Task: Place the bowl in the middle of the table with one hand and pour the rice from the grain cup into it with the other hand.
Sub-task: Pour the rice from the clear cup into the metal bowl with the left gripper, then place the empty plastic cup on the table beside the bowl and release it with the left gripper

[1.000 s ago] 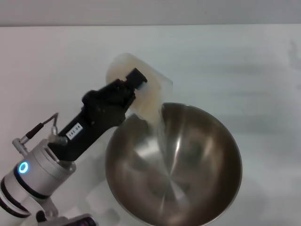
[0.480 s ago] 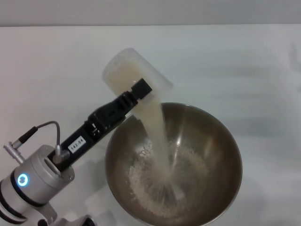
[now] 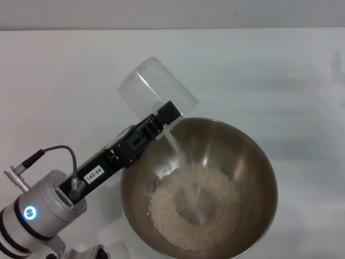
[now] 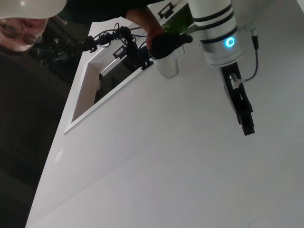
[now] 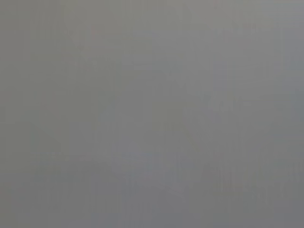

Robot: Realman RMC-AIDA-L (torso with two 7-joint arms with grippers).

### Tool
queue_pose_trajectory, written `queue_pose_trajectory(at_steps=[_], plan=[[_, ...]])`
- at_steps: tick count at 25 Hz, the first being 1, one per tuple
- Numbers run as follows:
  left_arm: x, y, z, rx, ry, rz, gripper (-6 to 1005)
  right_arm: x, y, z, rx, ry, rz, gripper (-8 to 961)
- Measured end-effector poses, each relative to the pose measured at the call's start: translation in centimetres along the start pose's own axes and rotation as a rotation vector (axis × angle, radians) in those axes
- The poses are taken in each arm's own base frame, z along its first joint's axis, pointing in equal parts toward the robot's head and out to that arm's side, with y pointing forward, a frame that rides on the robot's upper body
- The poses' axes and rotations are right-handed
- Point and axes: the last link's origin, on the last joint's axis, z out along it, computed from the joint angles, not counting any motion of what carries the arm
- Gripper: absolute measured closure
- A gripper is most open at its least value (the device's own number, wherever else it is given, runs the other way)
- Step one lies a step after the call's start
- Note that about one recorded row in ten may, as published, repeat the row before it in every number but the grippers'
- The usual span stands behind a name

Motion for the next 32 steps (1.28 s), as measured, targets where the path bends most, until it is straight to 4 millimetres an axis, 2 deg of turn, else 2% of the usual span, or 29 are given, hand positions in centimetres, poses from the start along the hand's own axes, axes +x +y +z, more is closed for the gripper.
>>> queue_pose_trajectory(at_steps=[10, 17, 23, 29, 32], plan=[[0.2, -0.2, -0.3, 0.001, -0.01, 0.043, 963, -0.1, 0.2, -0.7, 0.009, -0.018, -0.029, 533], [0.5, -0.6, -0.9, 0.006, -0.037, -0.033, 962, -0.1, 0.6, -0.7, 0.009, -0.022, -0.014, 533], [-0.1, -1.2, -1.4, 0.033, -0.147, -0.329, 962, 0.1, 0.6, -0.4, 0.031, -0.005, 0.012, 533], [-1.2, -0.8, -3.2, 0.039, -0.311, -0.718, 961, 0.3, 0.9, 0.8, 0.042, 0.017, 0.057, 533], [-2.5, -0.5, -4.1, 0.084, -0.426, -0.923, 960, 0.4, 1.1, 1.3, 0.043, 0.028, 0.071, 533]])
